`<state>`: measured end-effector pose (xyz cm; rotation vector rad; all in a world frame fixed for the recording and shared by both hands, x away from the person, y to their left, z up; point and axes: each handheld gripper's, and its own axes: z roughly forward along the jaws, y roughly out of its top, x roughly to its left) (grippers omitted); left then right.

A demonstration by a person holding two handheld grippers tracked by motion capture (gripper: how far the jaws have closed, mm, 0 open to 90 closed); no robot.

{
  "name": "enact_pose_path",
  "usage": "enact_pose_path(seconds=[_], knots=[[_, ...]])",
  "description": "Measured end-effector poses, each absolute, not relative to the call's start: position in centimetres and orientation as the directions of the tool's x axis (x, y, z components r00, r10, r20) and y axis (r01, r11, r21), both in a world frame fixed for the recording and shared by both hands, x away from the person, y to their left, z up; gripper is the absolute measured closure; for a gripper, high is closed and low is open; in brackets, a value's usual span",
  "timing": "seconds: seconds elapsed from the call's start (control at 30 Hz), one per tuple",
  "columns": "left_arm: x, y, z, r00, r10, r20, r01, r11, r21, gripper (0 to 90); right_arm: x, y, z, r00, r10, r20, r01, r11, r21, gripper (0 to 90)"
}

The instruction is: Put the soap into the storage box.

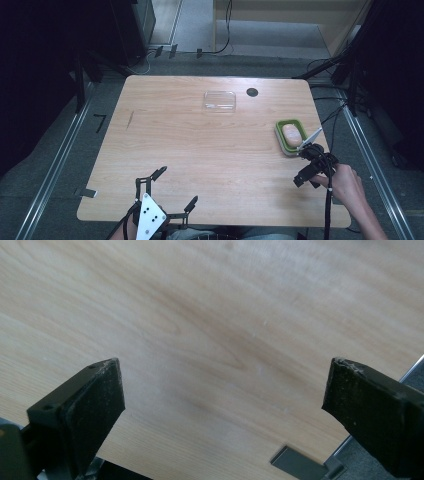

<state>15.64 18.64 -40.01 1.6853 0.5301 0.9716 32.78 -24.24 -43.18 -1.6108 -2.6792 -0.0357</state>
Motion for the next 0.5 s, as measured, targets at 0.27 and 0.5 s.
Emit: enact_pose_path(seconds=[0.27,0.5], knots=[[15.6,18.6,-40.0,0.57,0.748,0.339,-0.122,-0.331,0.936,0.0,31.1,-24.7,-45.6,-0.461,0.886,0.042,0.887,0.462,-0.014,3.1],[15.6,18.6,-40.0,0.568,0.75,0.338,-0.126,-0.327,0.937,0.0,30.7,-24.7,-47.0,-0.475,0.879,0.044,0.878,0.477,-0.039,3.8]])
